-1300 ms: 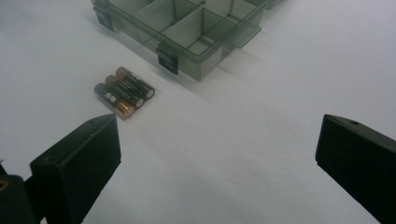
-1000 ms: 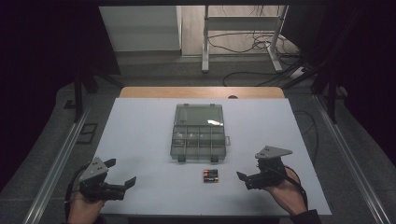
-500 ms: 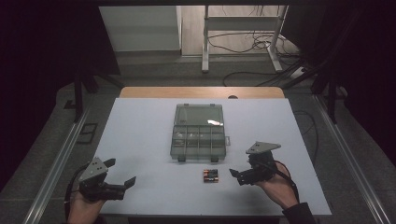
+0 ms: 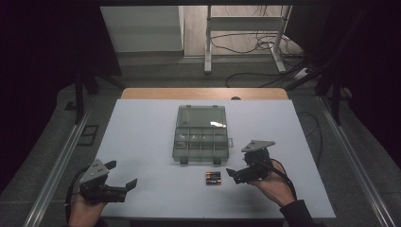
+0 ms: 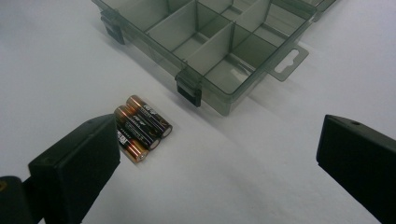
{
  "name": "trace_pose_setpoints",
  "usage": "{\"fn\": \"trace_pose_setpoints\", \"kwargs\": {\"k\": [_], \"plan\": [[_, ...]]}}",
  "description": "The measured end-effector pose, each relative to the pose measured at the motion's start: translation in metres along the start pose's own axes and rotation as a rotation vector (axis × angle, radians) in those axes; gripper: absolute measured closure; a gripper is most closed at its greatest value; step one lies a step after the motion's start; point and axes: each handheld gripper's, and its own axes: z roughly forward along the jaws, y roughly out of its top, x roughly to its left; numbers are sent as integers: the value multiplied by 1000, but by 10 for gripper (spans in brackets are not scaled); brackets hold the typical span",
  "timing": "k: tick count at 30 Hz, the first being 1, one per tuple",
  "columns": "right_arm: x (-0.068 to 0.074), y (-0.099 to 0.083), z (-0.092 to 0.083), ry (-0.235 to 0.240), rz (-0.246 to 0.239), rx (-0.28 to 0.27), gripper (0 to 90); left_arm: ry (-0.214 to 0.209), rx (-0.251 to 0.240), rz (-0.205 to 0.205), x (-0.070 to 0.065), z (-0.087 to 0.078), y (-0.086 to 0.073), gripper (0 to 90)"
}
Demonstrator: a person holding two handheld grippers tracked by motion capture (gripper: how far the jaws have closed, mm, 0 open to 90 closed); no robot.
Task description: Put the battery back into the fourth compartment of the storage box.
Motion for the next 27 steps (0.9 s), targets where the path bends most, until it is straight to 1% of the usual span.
{"fn": "trace_pose_setpoints", "kwargs": {"k": [11,13,17,20,22,26,27], "plan": [[4,7,10,11,-24,38,2,-1,2,1,0,0,0,3],[4,8,12,15,-23,44,29,-1,3,2,0,0,0,3],[6,10,14,26,-46,49,90,-1,3,4,0,0,0,4],[6,12,16,30,-52,58,133,-1,3,6,-1,0,0,5],[7,13,17,41,-51,61,161,0,2,6,-1,0,0,6],[9,15,19,52,-69,69,234,1,2,9,-1,0,0,7],[10,15,20,61,-73,73,244,2,2,10,-1,0,0,8]]}}
